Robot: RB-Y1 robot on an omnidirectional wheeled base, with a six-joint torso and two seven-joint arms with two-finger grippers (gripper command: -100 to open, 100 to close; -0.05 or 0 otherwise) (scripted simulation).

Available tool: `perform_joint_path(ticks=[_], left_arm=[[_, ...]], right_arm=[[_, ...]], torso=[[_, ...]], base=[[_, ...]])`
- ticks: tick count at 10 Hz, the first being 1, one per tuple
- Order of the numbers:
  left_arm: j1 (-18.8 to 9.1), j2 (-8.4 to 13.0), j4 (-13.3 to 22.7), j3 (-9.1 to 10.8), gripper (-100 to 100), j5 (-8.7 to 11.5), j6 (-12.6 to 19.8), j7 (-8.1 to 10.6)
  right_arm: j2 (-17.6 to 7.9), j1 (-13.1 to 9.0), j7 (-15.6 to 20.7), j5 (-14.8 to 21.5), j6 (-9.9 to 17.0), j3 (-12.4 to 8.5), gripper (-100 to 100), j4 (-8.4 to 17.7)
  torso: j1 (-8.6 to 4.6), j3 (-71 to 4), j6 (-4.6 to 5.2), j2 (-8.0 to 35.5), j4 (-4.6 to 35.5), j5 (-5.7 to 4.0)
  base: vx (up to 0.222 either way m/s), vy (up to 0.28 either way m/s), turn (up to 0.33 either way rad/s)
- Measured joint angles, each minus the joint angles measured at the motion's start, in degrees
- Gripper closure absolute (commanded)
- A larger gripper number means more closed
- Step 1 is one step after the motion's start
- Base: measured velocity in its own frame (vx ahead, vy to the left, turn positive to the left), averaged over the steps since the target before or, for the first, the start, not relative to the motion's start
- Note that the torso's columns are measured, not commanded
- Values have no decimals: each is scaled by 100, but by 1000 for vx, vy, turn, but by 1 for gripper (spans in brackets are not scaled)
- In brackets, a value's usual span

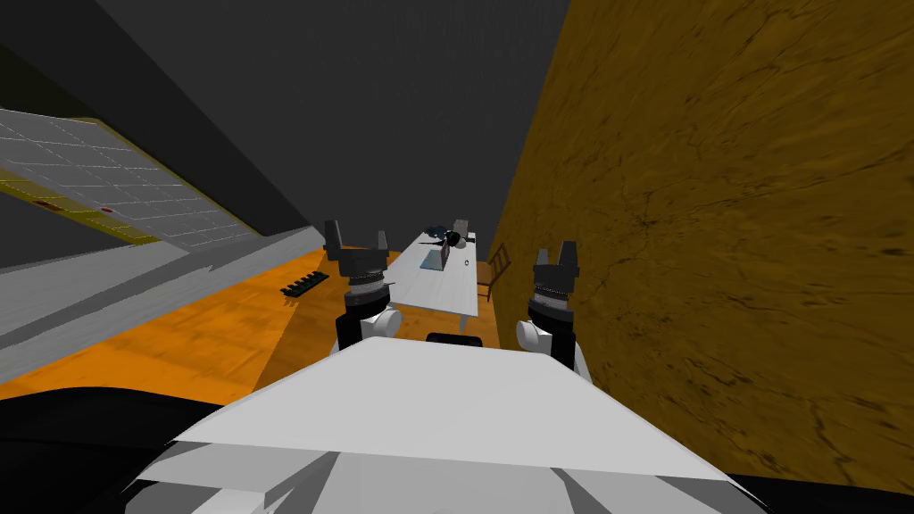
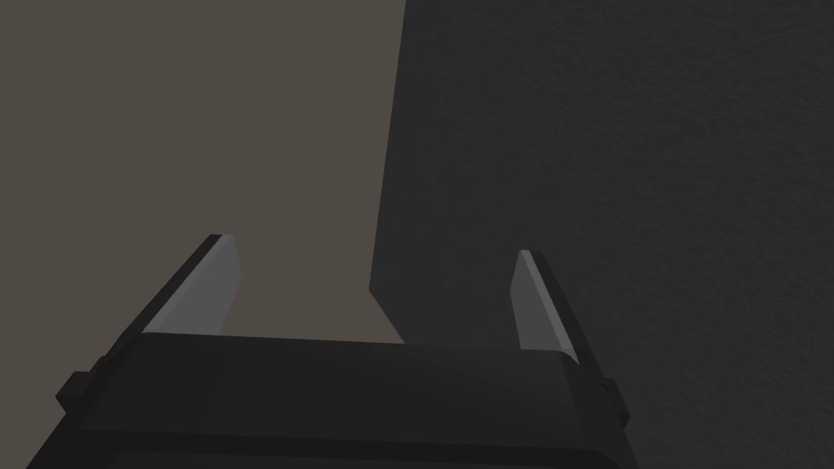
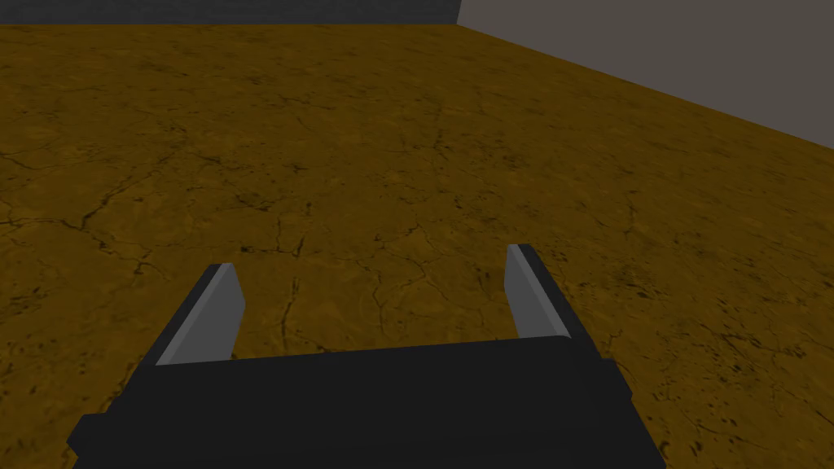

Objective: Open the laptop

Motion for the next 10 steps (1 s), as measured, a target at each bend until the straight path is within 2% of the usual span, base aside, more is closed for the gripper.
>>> perform_joint_path(ticks=[2, 9, 10], left_arm=[[0, 0, 0, 0, 0, 0, 0, 0], [0, 0, -2, 0, 0, 0, 0, 0], [0, 0, -2, 0, -100, 0, 0, 0]], right_arm=[[0, 0, 0, 0, 0, 0, 0, 0], [0, 0, 0, 0, -1, 0, 0, -2], [0, 0, 0, 0, -1, 0, 0, -2]], torso=[[0, -1200, 0, 597, 600, 0], [0, -7073, 0, 3539, 3537, 0], [0, -7919, 0, 3962, 3960, 0]], base=[[0, 0, 0], [0, 0, 0], [3, 2, -37]])
